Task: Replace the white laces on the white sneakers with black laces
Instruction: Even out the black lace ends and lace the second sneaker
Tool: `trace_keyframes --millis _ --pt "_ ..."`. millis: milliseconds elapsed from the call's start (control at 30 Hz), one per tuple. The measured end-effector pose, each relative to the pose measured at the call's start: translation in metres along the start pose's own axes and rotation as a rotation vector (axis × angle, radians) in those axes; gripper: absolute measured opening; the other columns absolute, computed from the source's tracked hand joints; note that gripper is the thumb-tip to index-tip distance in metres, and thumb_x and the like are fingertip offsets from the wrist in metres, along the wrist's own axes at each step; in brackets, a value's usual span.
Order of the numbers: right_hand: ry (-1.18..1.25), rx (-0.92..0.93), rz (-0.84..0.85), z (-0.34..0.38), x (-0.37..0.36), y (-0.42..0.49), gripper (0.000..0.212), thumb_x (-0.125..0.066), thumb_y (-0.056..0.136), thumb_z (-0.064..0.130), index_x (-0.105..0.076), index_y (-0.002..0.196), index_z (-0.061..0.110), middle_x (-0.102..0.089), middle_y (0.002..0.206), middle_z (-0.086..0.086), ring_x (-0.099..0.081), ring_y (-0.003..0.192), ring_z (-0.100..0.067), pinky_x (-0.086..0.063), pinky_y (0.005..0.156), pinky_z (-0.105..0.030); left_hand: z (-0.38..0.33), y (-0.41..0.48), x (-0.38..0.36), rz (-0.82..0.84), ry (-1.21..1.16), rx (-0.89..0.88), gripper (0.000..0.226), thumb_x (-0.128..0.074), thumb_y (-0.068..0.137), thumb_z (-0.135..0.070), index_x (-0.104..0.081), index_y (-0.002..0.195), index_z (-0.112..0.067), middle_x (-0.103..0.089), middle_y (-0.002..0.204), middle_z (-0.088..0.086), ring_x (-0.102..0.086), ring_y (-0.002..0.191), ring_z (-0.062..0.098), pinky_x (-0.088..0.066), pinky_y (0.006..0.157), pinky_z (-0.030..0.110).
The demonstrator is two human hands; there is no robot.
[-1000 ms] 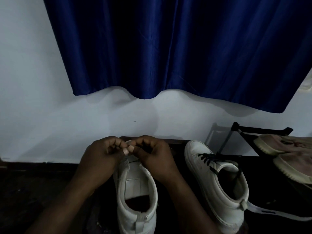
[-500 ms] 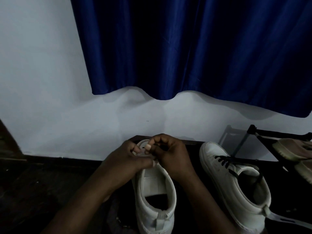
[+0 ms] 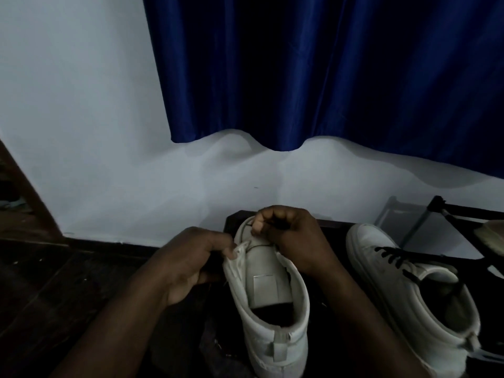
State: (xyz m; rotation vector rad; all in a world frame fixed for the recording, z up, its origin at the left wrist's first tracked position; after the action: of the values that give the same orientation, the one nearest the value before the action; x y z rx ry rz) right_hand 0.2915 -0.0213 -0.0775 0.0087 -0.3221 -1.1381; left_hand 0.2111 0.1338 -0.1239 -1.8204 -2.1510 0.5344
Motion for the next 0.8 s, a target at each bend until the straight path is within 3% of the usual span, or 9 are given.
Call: trace_keyframes --millis 167,267,433,600,800 --pt "-0.091 0.073 0.036 0.0014 0.0014 -0.0030 0.009 -0.080 0.080 0.013 -0.075 0.077 0.020 -0.073 0.092 -0.002 -0.072 0.087 -0.017 -0.057 0.084 -0.041 0.0036 0.0059 0.0034 0.005 -0.060 0.011 0.029 -0.061 0.066 0.006 -0.074 0.090 0.014 -0.072 0.086 0.022 -0.068 0.076 0.029 -0.057 0.062 0.031" --pt "-0.071 0.084 0.066 0.0012 0.0010 -0.0045 0.019 -0.081 0.082 -0.002 -0.077 0.077 0.017 -0.071 0.101 -0.002 -0.070 0.092 -0.011 -0.056 0.088 -0.032 0.0034 0.0052 0.0011 0.027 -0.081 0.002 0.035 -0.062 0.063 0.006 -0.073 0.096 0.016 -0.072 0.088 0.023 -0.068 0.077 0.030 -0.057 0.060 0.031" --pt "-0.140 0.070 0.128 0.0027 -0.0050 -0.0058 0.016 -0.084 0.082 0.001 -0.079 0.076 0.015 -0.068 0.113 0.002 -0.068 0.106 -0.007 -0.052 0.096 -0.023 -0.0009 0.0050 0.0000 0.029 -0.072 -0.049 0.028 -0.060 0.074 0.010 -0.074 0.099 0.012 -0.072 0.085 0.019 -0.068 0.071 0.023 -0.054 0.052 0.026" --pt "-0.203 0.112 0.055 0.0066 -0.0043 -0.0080 0.016 -0.083 0.080 -0.001 -0.076 0.075 0.013 -0.067 0.111 0.005 -0.066 0.103 -0.002 -0.046 0.087 -0.012 -0.0019 0.0043 -0.0006 0.032 -0.050 -0.070 0.026 -0.059 0.077 0.008 -0.076 0.096 0.005 -0.072 0.084 0.016 -0.069 0.071 0.020 -0.054 0.052 0.025" --pt "-0.193 0.152 0.047 0.0071 -0.0037 -0.0091 0.016 -0.080 0.081 -0.003 -0.076 0.078 0.013 -0.067 0.111 0.006 -0.066 0.099 -0.004 -0.048 0.087 -0.016 -0.0039 0.0033 -0.0034 0.040 -0.046 -0.077 0.027 -0.060 0.075 0.006 -0.080 0.093 -0.001 -0.075 0.091 0.016 -0.070 0.075 0.021 -0.055 0.055 0.028"
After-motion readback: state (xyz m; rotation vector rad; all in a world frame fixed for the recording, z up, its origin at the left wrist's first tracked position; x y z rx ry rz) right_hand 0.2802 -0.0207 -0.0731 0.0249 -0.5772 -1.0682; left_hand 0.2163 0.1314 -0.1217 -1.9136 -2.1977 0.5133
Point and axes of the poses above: each hand's wrist, its own y-axis towards the middle knuckle, its own x-axis out of the back of the hand, z = x × y, the point moved 10 cm from there along y, towards the middle knuckle
